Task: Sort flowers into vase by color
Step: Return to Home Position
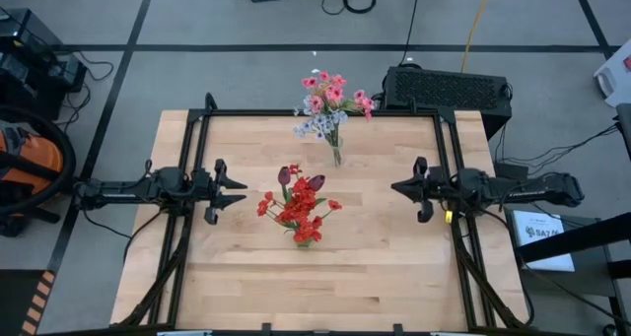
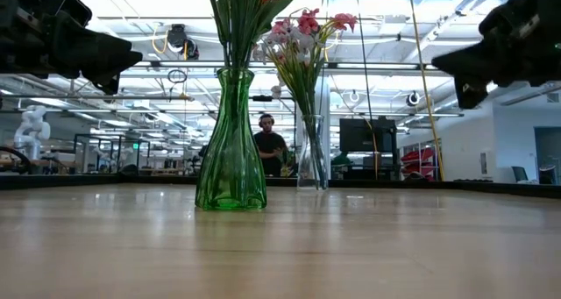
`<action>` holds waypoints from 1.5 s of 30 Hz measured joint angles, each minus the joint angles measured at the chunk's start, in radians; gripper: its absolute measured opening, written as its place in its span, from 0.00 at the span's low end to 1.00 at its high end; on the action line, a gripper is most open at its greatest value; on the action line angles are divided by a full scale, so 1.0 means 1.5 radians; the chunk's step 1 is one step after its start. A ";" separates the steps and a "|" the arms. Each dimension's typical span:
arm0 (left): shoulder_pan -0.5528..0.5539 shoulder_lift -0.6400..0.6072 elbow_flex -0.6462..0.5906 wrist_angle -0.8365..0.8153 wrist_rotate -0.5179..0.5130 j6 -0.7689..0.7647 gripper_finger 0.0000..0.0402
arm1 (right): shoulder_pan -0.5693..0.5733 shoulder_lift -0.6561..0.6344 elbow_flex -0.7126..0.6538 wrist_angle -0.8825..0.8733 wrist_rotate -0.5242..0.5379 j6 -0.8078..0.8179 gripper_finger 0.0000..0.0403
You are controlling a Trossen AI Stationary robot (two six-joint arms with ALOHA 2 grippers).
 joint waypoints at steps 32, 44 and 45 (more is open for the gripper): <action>0.000 0.000 0.000 0.000 -0.002 0.000 0.34 | -0.002 -0.108 0.001 -0.165 -0.048 -0.058 0.00; 0.000 0.000 0.000 0.000 -0.001 0.000 0.34 | -0.002 -0.108 0.001 -0.165 -0.048 -0.058 0.00; 0.000 0.000 0.000 0.000 -0.002 0.000 0.34 | -0.002 -0.108 0.001 -0.165 -0.048 -0.058 0.00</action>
